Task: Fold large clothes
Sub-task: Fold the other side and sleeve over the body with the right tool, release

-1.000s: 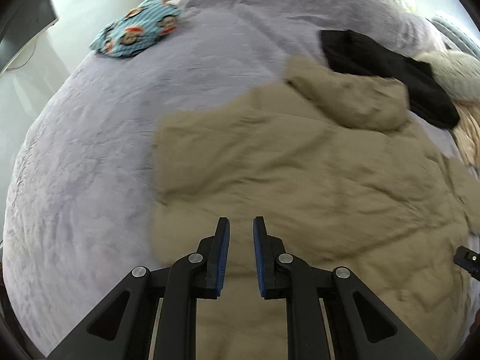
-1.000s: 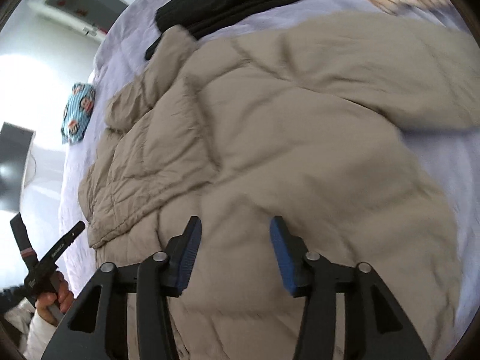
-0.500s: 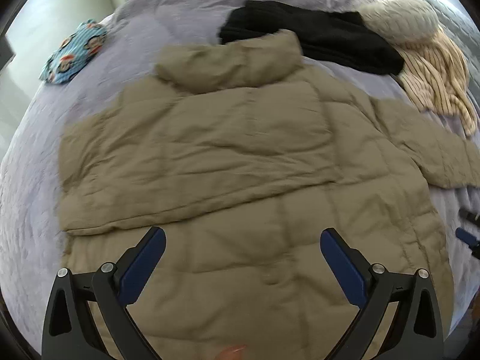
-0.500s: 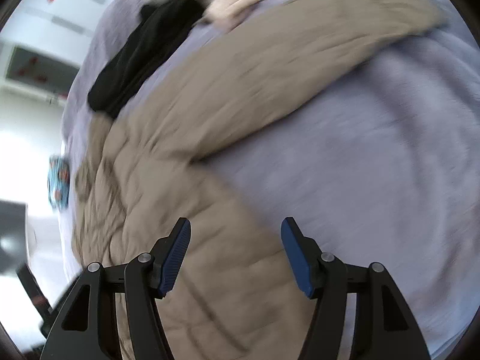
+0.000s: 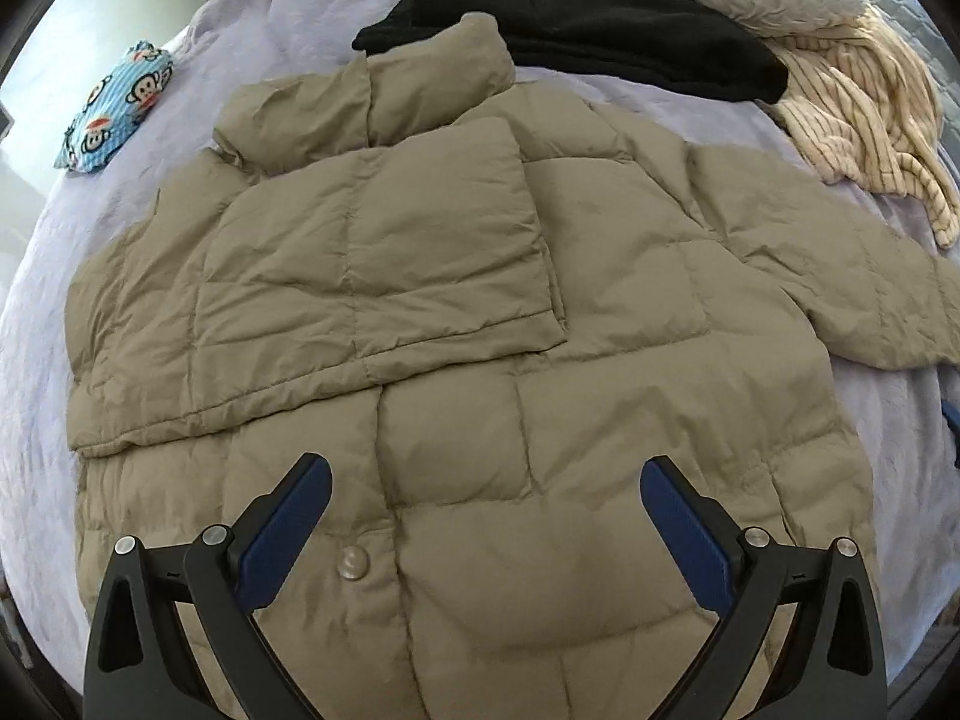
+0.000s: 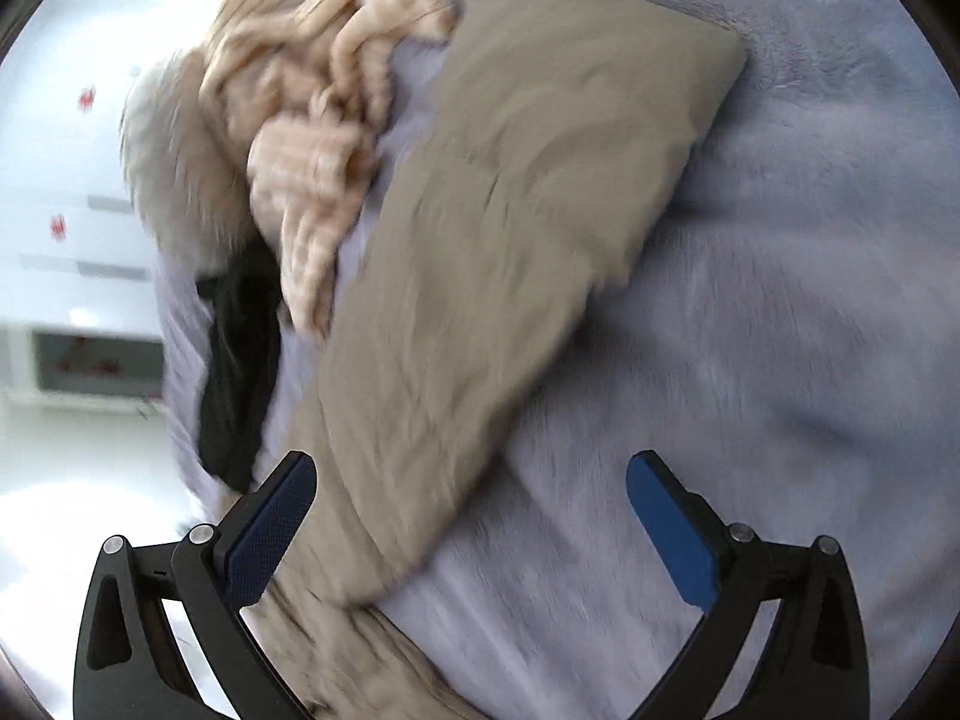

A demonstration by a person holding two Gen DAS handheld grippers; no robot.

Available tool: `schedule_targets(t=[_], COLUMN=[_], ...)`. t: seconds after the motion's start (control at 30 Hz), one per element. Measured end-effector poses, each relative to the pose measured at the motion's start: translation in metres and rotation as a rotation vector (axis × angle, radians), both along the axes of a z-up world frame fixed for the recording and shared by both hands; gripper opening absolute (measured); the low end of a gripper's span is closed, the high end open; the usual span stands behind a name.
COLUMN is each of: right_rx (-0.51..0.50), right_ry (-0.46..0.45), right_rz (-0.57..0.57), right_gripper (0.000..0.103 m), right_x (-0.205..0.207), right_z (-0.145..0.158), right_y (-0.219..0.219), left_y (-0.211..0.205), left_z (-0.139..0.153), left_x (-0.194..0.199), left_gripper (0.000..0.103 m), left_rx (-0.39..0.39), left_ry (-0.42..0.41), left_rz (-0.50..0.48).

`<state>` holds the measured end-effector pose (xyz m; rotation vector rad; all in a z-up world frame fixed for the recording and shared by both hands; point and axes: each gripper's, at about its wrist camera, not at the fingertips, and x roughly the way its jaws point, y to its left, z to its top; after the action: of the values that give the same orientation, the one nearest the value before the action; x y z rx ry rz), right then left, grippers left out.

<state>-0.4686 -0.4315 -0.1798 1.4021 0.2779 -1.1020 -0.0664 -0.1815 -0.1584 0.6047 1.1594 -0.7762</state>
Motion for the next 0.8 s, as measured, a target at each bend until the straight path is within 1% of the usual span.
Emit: schedule_targets(t=[0.07, 0.1, 0.13, 0.2, 0.23, 0.27, 0.3, 0.33, 0.37, 0.4, 0.43, 0.47, 0.5, 0.53, 0.57, 0.6, 0.63, 0.67, 0.73, 0.8], right_rx=[-0.003, -0.01, -0.01, -0.011, -0.008, 0.005, 0.005, 0.022, 0.042, 0.053, 0.087, 0.116, 0.124, 0.111, 0.059, 0.059, 0.031, -0.01, -0.069, -0.144], right_ry=[-0.079, -0.139, -0.139, -0.195, -0.235, -0.312, -0.312, -0.339, -0.365, -0.38, -0.387, -0.375, -0.359, -0.324, -0.258, -0.258, -0.228, -0.186, -0.134, -0.073], right_rz=[-0.038, -0.065, -0.065, -0.082, -0.092, -0.112, -0.112, -0.123, -0.136, -0.142, -0.146, -0.139, -0.127, -0.105, -0.041, -0.041, -0.002, 0.059, 0.152, 0.287], right_gripper=[0.103, 0.103, 0.103, 0.103, 0.103, 0.103, 0.102, 0.101, 0.093, 0.071, 0.056, 0.03, 0.017, 0.014, 0.012, 0.011, 0.011, 0.011, 0.011, 0.011], right_x=[-0.008, -0.013, -0.013, -0.015, -0.016, -0.016, -0.016, -0.017, -0.014, -0.013, -0.01, -0.007, -0.005, 0.002, 0.021, 0.021, 0.032, 0.053, 0.086, 0.14], right_z=[-0.004, -0.008, -0.008, -0.009, -0.01, -0.014, -0.014, -0.017, -0.02, -0.022, -0.026, -0.029, -0.029, -0.024, -0.008, -0.008, 0.001, 0.017, 0.038, 0.065], right_y=[-0.015, -0.027, -0.027, -0.039, -0.046, -0.056, -0.056, -0.059, -0.064, -0.065, -0.068, -0.07, -0.071, -0.072, -0.074, -0.074, -0.073, -0.072, -0.066, -0.055], left_y=[-0.002, -0.001, -0.001, 0.001, 0.003, 0.005, 0.006, 0.01, 0.012, 0.015, 0.019, 0.024, 0.027, 0.029, 0.034, 0.038, 0.042, 0.047, 0.056, 0.069], left_z=[-0.003, -0.001, 0.001, 0.006, 0.009, 0.012, 0.015, 0.016, 0.019, 0.022, 0.024, 0.027, 0.03, 0.032, 0.035, 0.037, 0.038, 0.038, 0.037, 0.038], left_x=[-0.001, -0.001, -0.001, 0.0, 0.001, 0.002, 0.004, 0.006, 0.008, 0.012, 0.016, 0.02, 0.025, 0.029, 0.034, 0.039, 0.044, 0.05, 0.063, 0.078], left_gripper=[0.103, 0.103, 0.103, 0.103, 0.103, 0.103, 0.103, 0.103, 0.103, 0.103, 0.103, 0.103, 0.103, 0.103, 0.103, 0.103, 0.103, 0.103, 0.103, 0.103], left_rx=[0.004, -0.001, -0.011, -0.025, -0.035, -0.044, -0.051, -0.056, -0.064, -0.074, -0.081, -0.086, -0.09, -0.096, -0.108, -0.111, -0.112, -0.113, -0.108, -0.114], left_ry=[0.037, 0.041, 0.044, 0.036, 0.034, 0.034, 0.035, 0.037, 0.039, 0.04, 0.039, 0.034, 0.03, 0.03, 0.025, 0.008, -0.003, -0.008, -0.018, -0.022], left_rz=[-0.002, 0.004, 0.01, 0.029, 0.044, 0.063, 0.078, 0.087, 0.102, 0.114, 0.124, 0.134, 0.14, 0.141, 0.143, 0.145, 0.144, 0.142, 0.162, 0.206])
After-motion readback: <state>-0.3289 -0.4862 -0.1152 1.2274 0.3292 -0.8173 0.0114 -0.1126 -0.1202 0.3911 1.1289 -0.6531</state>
